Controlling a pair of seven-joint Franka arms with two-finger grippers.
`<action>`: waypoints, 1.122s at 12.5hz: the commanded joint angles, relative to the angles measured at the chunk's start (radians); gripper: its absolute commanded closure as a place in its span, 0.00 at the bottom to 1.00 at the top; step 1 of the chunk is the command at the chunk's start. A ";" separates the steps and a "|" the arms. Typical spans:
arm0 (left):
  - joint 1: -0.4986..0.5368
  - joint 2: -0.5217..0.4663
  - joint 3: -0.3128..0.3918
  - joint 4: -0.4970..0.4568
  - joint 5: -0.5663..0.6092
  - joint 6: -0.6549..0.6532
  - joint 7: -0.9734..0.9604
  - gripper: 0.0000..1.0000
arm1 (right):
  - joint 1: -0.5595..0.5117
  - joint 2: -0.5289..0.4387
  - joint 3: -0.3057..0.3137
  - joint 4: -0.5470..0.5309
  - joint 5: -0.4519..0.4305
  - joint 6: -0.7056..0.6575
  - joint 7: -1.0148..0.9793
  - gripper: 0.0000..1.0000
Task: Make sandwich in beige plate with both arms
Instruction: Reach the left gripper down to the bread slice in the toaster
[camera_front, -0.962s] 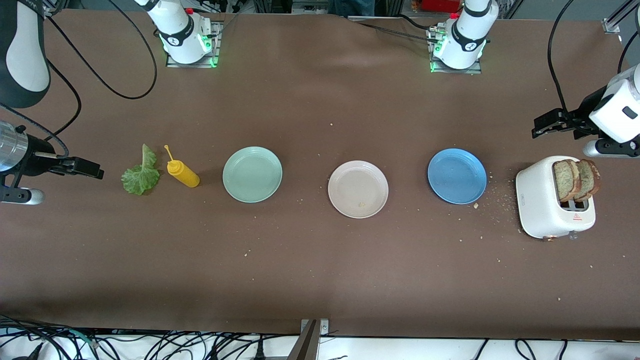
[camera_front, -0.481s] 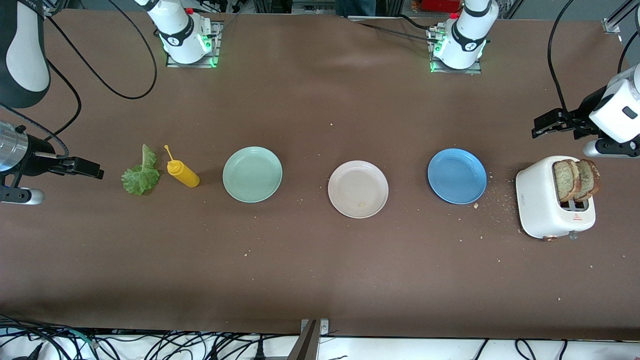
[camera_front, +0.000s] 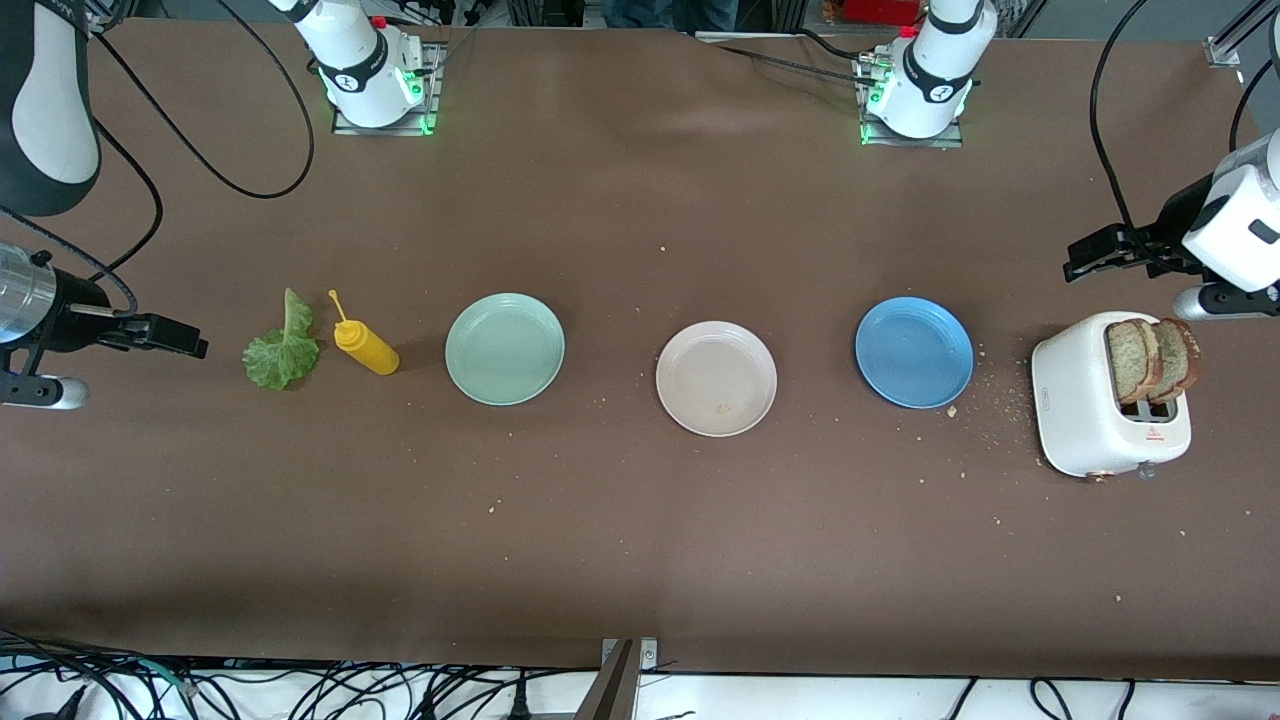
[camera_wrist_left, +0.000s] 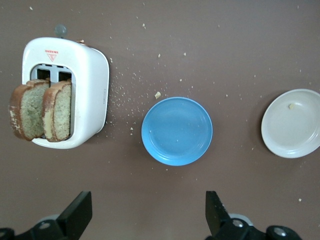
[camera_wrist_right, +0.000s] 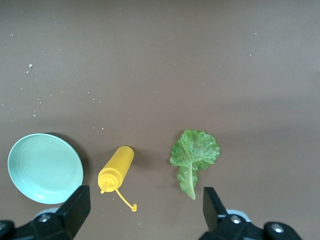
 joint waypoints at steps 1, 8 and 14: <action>0.004 0.040 0.001 0.079 -0.009 -0.010 -0.028 0.00 | -0.007 0.007 0.003 0.020 0.018 -0.015 -0.004 0.00; 0.070 0.083 -0.001 0.076 0.003 -0.015 -0.061 0.00 | -0.007 0.007 0.003 0.018 0.018 -0.015 -0.004 0.00; 0.128 0.171 0.001 0.080 0.000 -0.012 0.047 0.00 | -0.007 0.007 0.003 0.018 0.018 -0.015 -0.002 0.00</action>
